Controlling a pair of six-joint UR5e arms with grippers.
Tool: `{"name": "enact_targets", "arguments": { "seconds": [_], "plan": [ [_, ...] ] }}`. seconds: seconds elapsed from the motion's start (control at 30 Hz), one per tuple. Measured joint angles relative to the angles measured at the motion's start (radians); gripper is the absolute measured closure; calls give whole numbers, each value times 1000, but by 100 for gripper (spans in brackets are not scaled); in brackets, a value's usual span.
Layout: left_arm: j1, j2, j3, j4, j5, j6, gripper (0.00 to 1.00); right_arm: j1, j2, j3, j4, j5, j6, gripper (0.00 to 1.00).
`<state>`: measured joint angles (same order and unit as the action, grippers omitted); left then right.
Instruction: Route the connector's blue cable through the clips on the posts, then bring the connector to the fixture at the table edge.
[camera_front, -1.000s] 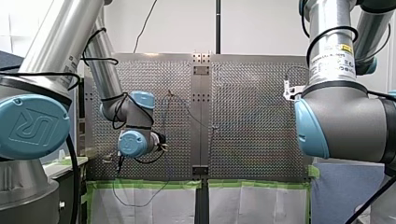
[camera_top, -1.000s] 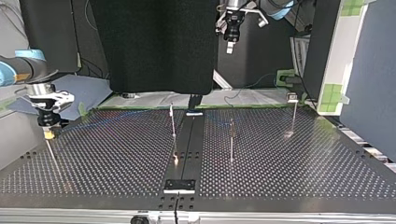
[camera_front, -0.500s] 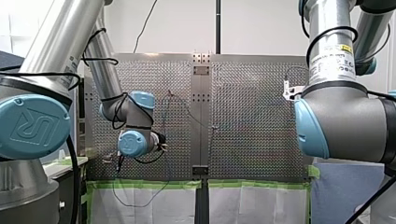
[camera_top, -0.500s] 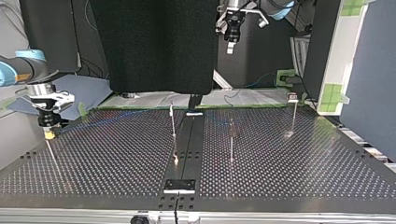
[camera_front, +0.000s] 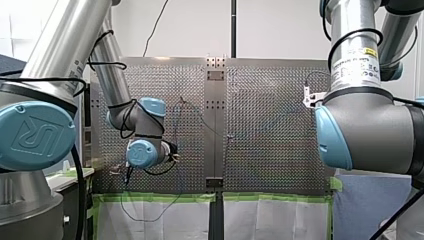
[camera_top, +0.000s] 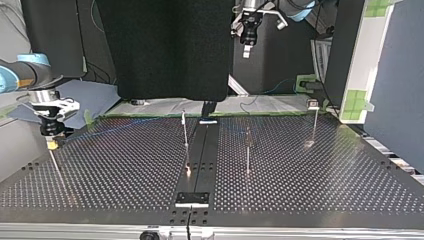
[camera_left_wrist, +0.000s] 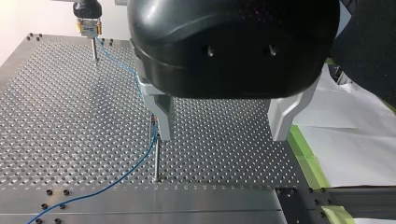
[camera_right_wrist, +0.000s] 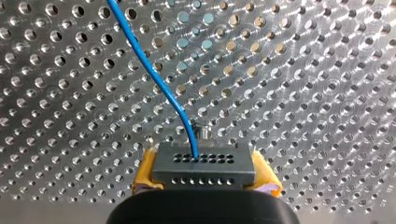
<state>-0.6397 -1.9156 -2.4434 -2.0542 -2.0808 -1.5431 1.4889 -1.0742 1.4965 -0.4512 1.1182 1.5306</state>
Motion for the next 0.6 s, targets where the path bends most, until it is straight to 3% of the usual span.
{"name": "enact_targets", "arguments": {
  "seconds": [0.03, 0.17, 0.33, 0.53, 0.57, 0.6],
  "plan": [
    [0, 0, 0, 0, 0, 0, 0, 0, 0, 0, 0, 4, 0, 42],
    [0, 0, 0, 0, 0, 0, 0, 1, 0, 0, 0, 9, 0, 28],
    [0, 0, 0, 0, 0, 0, 0, 1, 1, 0, 0, 11, 0, 22],
    [2, 0, 0, 1, 0, 0, 0, 1, 1, 0, 0, 13, -1, 22],
    [2, 0, 0, 1, 1, 0, 0, 1, 1, 0, 0, 13, -1, 1],
    [3, 0, 0, 1, 3, 0, 0, 1, 1, 0, 1, 13, -1, 1]
  ]
}}
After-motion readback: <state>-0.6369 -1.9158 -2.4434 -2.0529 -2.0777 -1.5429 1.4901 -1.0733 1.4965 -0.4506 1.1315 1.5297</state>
